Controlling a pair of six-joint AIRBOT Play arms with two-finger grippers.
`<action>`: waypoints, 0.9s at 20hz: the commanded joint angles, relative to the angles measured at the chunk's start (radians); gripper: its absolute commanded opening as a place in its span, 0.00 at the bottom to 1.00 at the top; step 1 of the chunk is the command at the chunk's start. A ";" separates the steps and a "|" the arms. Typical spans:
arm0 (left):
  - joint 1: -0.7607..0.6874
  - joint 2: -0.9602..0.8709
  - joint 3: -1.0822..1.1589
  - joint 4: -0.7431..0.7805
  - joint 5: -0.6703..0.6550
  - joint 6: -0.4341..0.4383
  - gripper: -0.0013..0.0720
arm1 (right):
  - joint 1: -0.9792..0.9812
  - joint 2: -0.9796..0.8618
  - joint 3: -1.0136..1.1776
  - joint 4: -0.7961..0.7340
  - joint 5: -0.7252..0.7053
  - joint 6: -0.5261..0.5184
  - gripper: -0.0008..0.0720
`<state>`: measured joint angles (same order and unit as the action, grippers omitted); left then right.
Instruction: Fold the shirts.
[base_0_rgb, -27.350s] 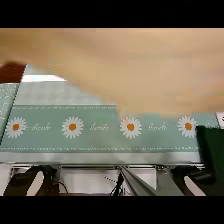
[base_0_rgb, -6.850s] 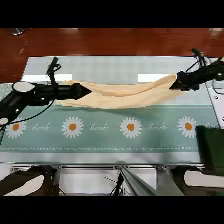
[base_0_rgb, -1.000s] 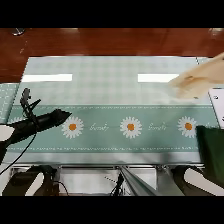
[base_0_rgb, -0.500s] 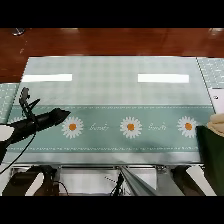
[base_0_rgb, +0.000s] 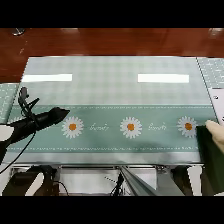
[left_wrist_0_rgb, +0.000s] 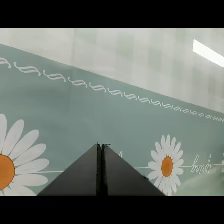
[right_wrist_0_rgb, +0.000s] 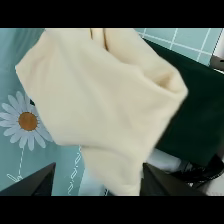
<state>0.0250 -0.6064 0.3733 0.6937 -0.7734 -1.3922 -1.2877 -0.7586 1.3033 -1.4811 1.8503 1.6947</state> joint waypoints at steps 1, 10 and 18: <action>-0.001 0.001 0.002 -0.023 0.034 0.007 0.06 | -0.007 0.000 -0.008 -0.025 -0.001 -0.011 0.88; 0.022 -0.234 0.574 -0.040 -0.124 0.109 0.06 | 0.136 -0.261 0.259 0.692 -0.225 -0.055 0.03; -0.330 -0.592 1.043 0.314 -0.292 -0.030 0.06 | 1.294 -0.357 0.110 0.014 -0.617 -0.089 0.03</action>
<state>-0.1768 -1.1179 1.3579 0.7654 -1.0199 -1.3197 -0.3611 -1.0775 1.5032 -1.1553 1.3716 1.5677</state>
